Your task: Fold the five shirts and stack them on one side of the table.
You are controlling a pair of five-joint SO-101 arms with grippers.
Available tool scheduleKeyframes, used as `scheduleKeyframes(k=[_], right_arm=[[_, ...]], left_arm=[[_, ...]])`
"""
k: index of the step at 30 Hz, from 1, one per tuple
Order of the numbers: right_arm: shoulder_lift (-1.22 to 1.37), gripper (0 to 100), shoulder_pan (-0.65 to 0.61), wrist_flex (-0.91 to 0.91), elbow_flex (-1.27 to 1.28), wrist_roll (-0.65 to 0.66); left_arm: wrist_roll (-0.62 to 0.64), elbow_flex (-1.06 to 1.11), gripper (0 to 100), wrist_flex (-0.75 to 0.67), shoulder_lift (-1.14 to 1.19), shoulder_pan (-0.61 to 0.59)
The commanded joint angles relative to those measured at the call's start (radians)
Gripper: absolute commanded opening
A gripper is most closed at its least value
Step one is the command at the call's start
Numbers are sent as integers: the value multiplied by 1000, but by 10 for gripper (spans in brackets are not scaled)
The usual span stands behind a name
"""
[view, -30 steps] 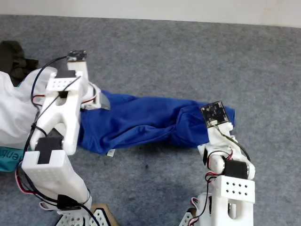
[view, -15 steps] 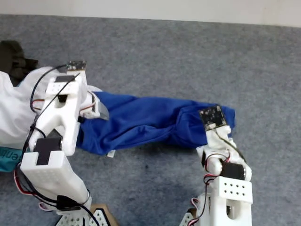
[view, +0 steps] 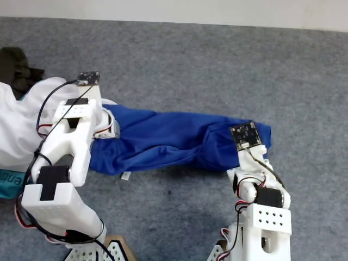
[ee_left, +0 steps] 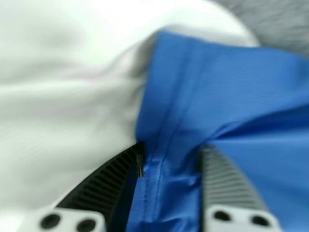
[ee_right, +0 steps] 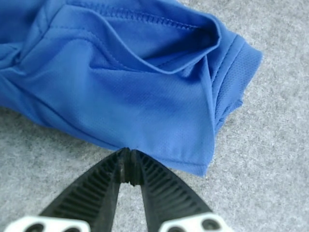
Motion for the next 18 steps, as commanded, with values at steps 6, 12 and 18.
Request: scheduleKeyframes(k=[6,12,18], right_arm=[[-12,10,7,-18,18,-9],[-12,10,5,-18,18,-9],[-12,10,5,-18,19,-18]], left_arm=[[0,-7,58,-37,-16,110],[2,-96,58,75,-73,133],[2,-134,59,167,-180,145]])
